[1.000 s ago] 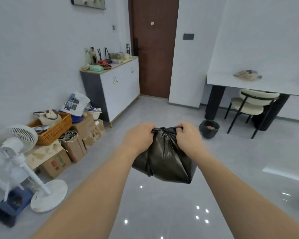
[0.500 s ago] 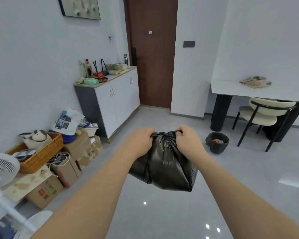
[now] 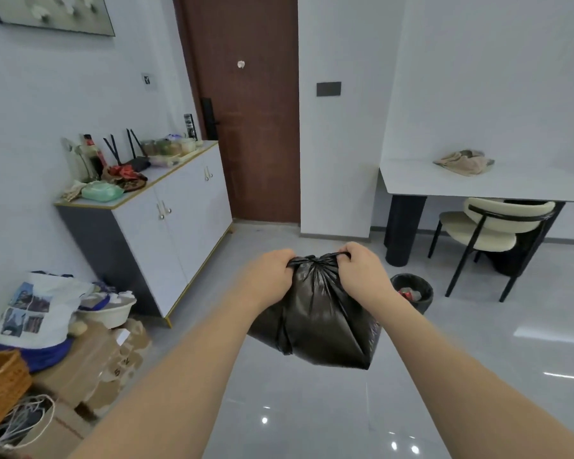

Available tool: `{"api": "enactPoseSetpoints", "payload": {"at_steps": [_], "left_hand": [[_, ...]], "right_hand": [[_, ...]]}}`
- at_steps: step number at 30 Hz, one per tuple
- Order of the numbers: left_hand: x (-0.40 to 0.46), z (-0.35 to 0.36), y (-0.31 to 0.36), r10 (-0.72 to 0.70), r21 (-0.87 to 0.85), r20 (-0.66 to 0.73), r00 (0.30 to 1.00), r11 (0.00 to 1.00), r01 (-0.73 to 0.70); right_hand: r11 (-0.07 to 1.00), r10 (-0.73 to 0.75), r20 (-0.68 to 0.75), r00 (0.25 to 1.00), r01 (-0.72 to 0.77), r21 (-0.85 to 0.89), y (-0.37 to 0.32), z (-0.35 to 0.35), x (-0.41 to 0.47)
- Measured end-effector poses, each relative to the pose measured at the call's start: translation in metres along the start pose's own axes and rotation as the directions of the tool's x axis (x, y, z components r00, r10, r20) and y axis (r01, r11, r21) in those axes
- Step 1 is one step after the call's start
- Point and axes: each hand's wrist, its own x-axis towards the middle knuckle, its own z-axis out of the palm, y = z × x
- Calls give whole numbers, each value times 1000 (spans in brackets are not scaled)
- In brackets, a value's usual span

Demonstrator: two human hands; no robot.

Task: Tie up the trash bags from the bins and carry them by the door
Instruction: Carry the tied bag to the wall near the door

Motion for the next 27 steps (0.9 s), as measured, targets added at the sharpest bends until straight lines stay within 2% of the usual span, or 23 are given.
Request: {"api": "enactPoseSetpoints", "payload": {"at_steps": [6, 10, 16, 27], "left_hand": [[145, 40, -57, -13, 40, 57, 998, 999, 11], [252, 47, -79, -19, 75, 102, 995, 997, 11], [412, 52, -114, -42, 61, 106, 994, 998, 36], [713, 132, -205, -29, 32, 183, 983, 999, 23]], "right_hand": [[998, 43, 69, 997, -47, 52, 40, 50, 146], [998, 41, 136, 990, -48, 47, 51, 60, 261], [995, 33, 126, 991, -44, 87, 55, 80, 421], [987, 115, 170, 979, -132, 88, 122, 148, 713]]}}
